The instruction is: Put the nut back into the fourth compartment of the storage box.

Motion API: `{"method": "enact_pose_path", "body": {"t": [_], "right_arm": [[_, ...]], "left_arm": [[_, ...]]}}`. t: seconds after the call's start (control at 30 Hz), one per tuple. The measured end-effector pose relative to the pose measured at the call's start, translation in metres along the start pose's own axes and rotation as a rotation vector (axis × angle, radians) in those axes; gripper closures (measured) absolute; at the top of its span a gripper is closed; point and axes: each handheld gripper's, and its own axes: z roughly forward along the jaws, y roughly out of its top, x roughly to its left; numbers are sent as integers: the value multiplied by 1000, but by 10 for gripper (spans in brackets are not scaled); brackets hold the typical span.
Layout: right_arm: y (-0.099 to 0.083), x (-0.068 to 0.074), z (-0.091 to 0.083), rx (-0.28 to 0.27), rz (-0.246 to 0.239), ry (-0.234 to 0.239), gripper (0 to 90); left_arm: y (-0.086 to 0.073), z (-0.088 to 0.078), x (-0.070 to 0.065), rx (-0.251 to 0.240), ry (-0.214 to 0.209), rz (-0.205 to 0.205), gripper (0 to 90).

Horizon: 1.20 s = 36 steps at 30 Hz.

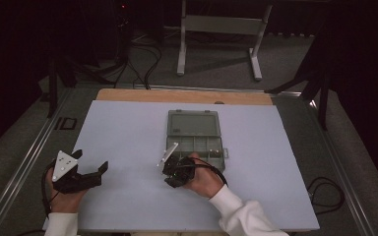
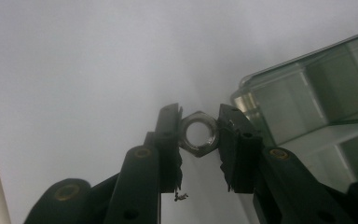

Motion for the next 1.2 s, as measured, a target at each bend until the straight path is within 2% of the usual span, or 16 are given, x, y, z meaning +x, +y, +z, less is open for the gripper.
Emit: {"method": "enact_pose_path", "body": {"t": [0.57,1.2], "right_arm": [[6,-17,-30,-26,25,-41,703],[7,-38,-52,-48,69,-78,703]], "left_arm": [[0,0,0,1,-1,0,39],[0,0,0,-1,1,0,39]]}}
